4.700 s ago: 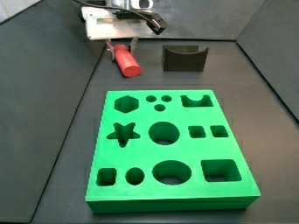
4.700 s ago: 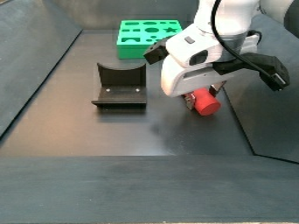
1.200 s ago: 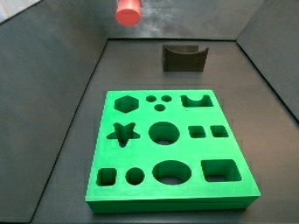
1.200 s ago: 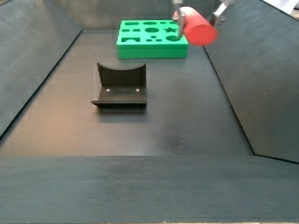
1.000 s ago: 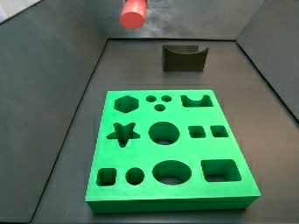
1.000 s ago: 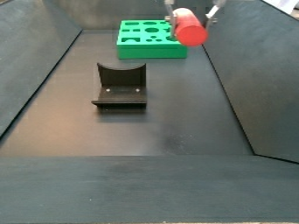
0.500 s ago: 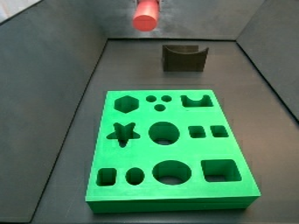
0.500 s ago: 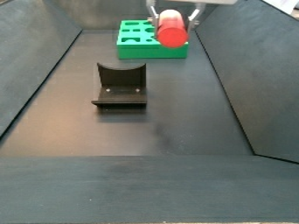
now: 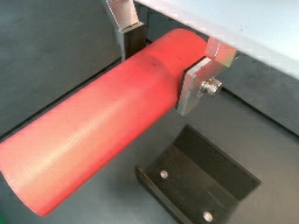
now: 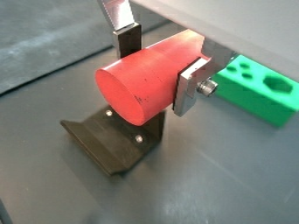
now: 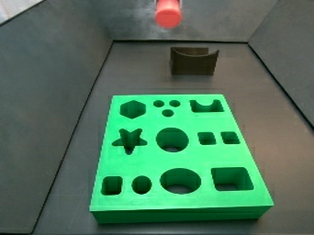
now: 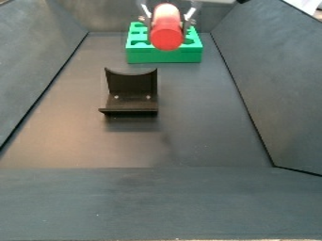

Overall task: Pick up the oval object. Move up. Place the oval object on the fixture. Regrasp the oval object. Move to above the board. Insert the oval object.
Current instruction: Place the oval object on the fixture.

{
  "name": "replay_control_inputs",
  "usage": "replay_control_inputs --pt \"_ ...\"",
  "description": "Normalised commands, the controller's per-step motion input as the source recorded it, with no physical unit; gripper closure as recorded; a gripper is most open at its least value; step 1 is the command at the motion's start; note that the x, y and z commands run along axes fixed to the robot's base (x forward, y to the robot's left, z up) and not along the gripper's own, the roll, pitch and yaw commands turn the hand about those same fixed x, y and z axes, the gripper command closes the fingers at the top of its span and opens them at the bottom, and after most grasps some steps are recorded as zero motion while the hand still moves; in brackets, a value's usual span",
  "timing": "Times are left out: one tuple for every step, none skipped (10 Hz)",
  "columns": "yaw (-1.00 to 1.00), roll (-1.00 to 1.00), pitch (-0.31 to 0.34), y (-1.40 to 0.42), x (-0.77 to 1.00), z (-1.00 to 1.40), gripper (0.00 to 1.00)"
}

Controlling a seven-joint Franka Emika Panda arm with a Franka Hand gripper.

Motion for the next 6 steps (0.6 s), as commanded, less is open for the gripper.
replay_control_inputs --pt "0.10 -1.00 0.201 0.19 1.00 0.16 1.00" --pt "0.06 -1.00 0.215 0.16 1.00 0.11 1.00" --pt "0.03 -1.00 0.235 0.13 0.91 0.08 1.00" --pt "-0.01 -0.95 0.242 0.09 0.80 0.05 1.00" --pt "-0.04 -0.78 0.213 0.07 0.69 0.02 1.00" --pt "-0.08 -0.54 0.173 0.06 0.54 0.02 1.00"
